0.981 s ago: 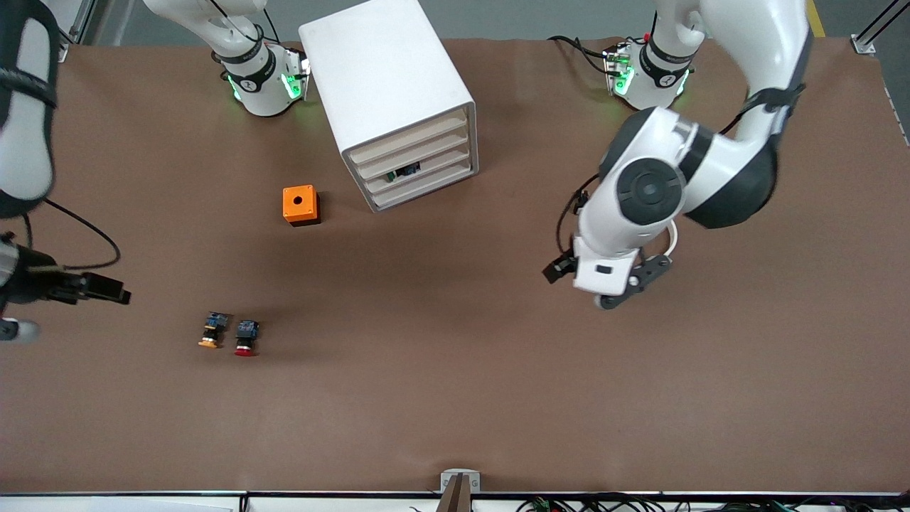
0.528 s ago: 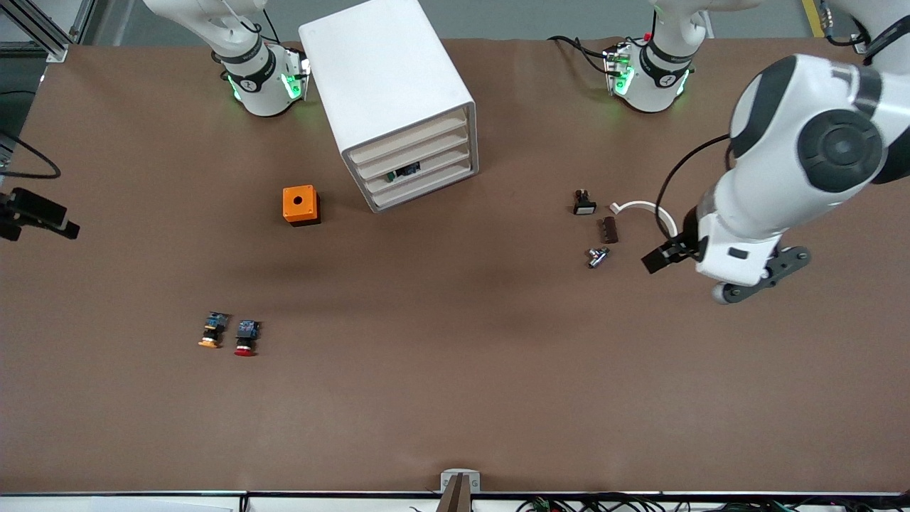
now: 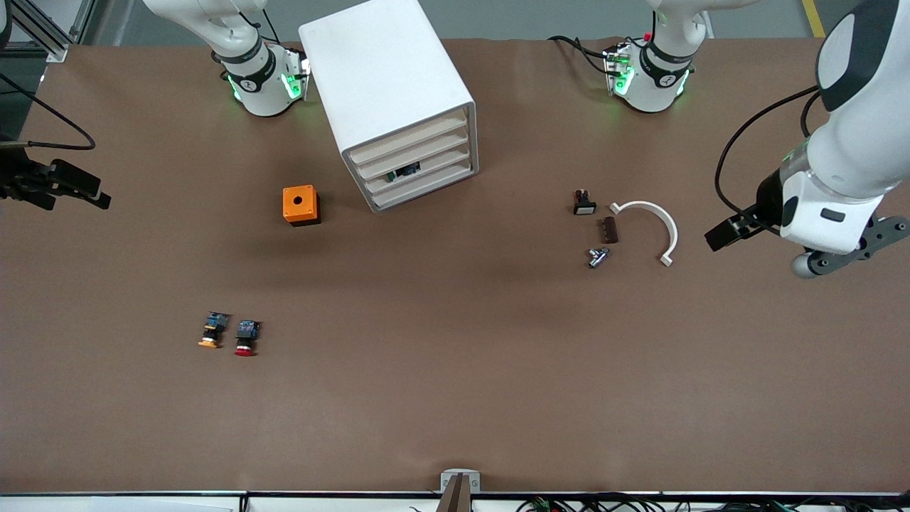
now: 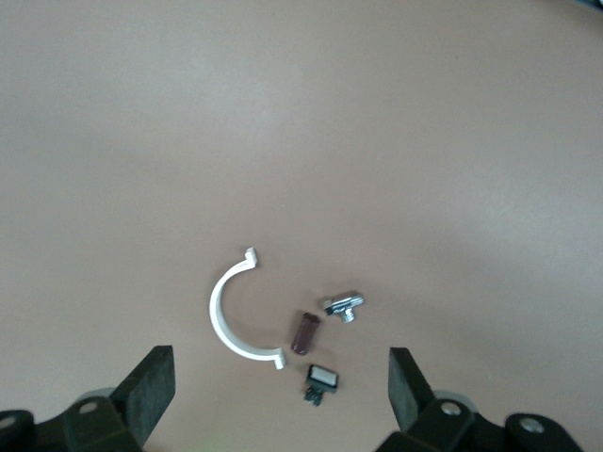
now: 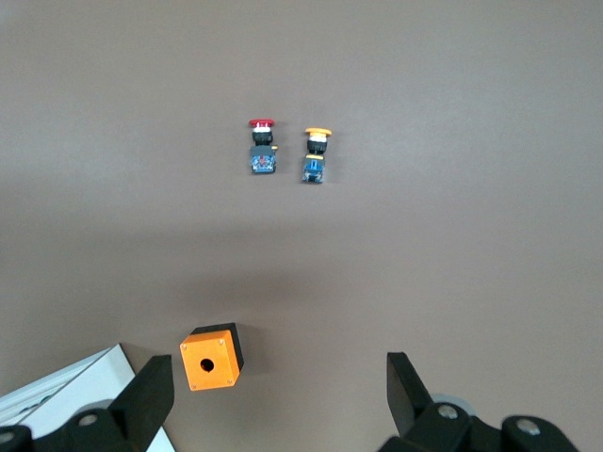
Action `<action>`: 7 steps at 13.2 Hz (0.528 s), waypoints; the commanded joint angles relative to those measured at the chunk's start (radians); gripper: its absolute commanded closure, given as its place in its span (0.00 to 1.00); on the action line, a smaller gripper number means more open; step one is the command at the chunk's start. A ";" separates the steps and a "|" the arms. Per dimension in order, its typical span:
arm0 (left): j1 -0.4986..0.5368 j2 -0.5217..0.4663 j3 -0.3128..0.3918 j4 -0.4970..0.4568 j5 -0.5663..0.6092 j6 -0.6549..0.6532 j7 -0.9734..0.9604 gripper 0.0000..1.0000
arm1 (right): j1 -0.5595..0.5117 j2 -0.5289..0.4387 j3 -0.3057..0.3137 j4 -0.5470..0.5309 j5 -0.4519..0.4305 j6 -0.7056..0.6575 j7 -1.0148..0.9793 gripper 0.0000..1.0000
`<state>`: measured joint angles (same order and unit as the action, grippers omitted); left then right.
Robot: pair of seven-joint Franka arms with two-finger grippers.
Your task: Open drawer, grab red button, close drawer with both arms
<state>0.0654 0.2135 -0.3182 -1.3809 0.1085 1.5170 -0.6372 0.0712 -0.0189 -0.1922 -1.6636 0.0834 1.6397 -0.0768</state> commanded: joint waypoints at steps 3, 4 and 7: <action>0.097 -0.074 -0.012 -0.026 0.011 -0.089 0.181 0.00 | -0.033 0.005 0.099 0.031 -0.109 -0.065 0.218 0.00; 0.114 -0.074 -0.018 -0.024 0.016 -0.106 0.247 0.00 | -0.066 0.004 0.155 0.036 -0.137 -0.105 0.251 0.00; 0.122 -0.092 -0.008 -0.023 0.014 -0.109 0.363 0.00 | -0.076 0.005 0.128 0.056 -0.128 -0.071 0.129 0.00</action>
<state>0.1804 0.1540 -0.3184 -1.3833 0.1086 1.4155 -0.3220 0.0361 -0.0177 -0.0630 -1.6367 -0.0322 1.5654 0.1154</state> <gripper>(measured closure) 0.000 0.000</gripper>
